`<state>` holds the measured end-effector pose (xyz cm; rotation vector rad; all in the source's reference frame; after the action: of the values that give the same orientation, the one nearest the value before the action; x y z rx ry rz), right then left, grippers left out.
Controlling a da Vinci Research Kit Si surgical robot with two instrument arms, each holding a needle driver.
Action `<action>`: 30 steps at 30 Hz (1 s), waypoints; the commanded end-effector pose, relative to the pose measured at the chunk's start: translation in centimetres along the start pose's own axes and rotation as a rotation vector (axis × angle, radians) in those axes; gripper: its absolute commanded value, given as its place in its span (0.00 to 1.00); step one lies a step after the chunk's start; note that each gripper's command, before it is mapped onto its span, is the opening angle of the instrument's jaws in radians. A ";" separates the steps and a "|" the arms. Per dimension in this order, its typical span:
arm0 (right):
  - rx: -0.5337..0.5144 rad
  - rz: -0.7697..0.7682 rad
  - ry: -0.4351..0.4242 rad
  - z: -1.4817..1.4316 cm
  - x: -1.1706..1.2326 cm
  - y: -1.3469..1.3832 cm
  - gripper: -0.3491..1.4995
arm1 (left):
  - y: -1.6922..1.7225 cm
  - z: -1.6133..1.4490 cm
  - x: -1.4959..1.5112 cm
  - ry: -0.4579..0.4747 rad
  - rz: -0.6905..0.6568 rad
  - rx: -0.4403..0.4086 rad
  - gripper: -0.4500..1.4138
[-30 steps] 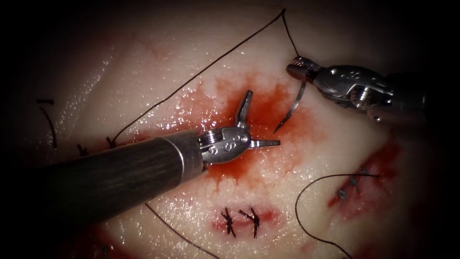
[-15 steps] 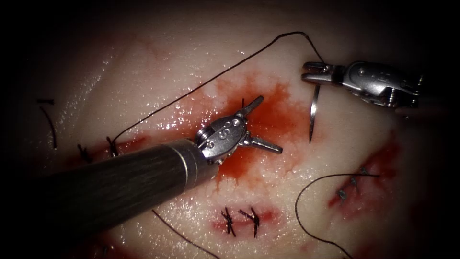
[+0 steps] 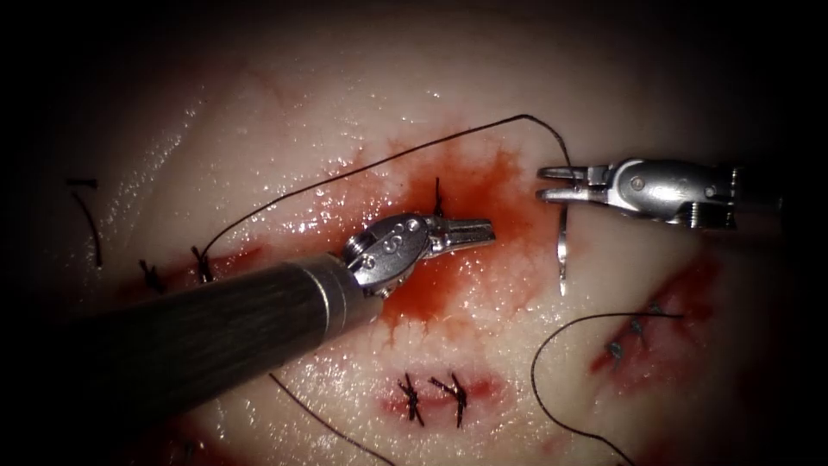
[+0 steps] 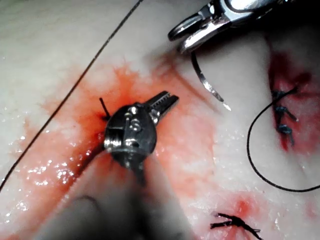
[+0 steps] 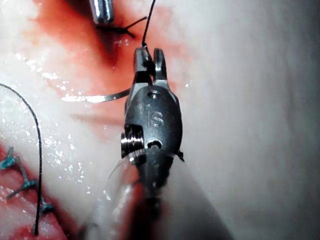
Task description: Wound Closure
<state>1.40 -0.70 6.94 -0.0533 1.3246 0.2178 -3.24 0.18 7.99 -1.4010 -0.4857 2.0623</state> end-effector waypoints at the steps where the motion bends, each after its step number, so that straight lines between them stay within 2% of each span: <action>1: -0.007 -0.020 0.010 0.10 -0.01 -0.01 0.00 | -0.06 0.10 -0.08 -0.041 0.005 0.023 0.10; 2: -0.015 -0.033 0.016 0.11 -0.01 -0.02 0.00 | -0.08 0.13 -0.12 -0.067 0.009 0.037 0.03; 3: -0.022 -0.045 0.024 0.13 -0.01 -0.03 0.00 | -0.11 0.17 -0.18 -0.098 0.032 0.062 0.00; 6: -0.047 -0.068 0.044 0.16 0.02 -0.05 0.00 | -0.20 0.23 -0.32 -0.143 0.071 0.106 0.00; 10: -0.079 -0.108 0.080 0.19 0.12 -0.04 0.00 | -0.35 0.30 -0.54 -0.209 0.127 0.186 0.07; 17: -0.104 -0.194 0.121 0.33 0.30 -0.01 0.00 | -0.45 0.38 -0.78 -0.304 0.166 0.258 0.11; 30: -0.097 -0.414 0.180 0.76 0.21 -0.13 0.00 | -0.21 0.44 -0.95 -0.379 0.159 0.205 0.15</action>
<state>2.11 -0.68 6.89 -0.4439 1.4424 -0.0825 -3.28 -0.28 8.88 -0.9562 -0.3128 2.4452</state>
